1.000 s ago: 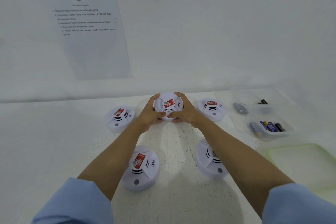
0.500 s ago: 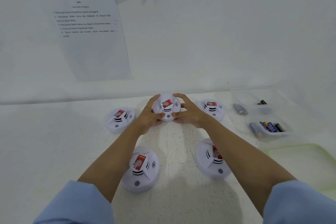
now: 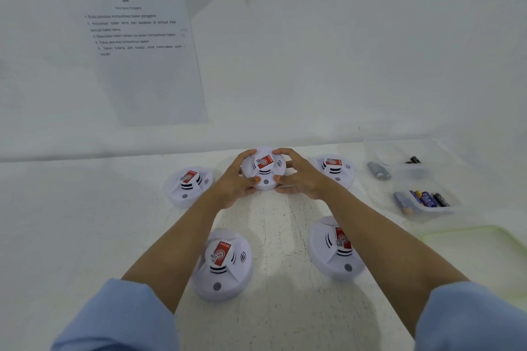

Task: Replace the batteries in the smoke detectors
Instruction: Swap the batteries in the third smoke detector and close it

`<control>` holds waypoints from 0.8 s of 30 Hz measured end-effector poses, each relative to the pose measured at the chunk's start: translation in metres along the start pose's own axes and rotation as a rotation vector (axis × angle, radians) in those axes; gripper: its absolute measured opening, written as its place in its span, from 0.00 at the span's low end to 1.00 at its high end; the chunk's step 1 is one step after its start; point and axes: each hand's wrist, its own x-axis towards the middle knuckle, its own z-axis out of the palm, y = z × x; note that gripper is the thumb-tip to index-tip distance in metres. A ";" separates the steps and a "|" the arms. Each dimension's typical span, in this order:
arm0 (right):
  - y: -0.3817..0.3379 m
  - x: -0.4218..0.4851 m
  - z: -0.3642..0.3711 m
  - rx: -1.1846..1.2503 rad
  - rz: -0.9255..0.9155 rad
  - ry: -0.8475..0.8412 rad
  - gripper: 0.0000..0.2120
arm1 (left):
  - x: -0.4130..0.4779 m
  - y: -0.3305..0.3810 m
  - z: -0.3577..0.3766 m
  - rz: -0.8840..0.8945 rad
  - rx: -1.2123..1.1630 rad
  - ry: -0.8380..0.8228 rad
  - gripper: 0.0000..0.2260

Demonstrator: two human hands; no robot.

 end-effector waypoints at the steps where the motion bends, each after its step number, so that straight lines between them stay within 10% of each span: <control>1: 0.000 0.000 0.000 0.005 0.002 0.001 0.25 | -0.001 0.000 0.000 0.000 0.002 0.001 0.26; 24: 0.003 0.001 0.000 0.019 0.009 0.012 0.25 | -0.004 0.004 0.005 0.001 0.019 0.008 0.28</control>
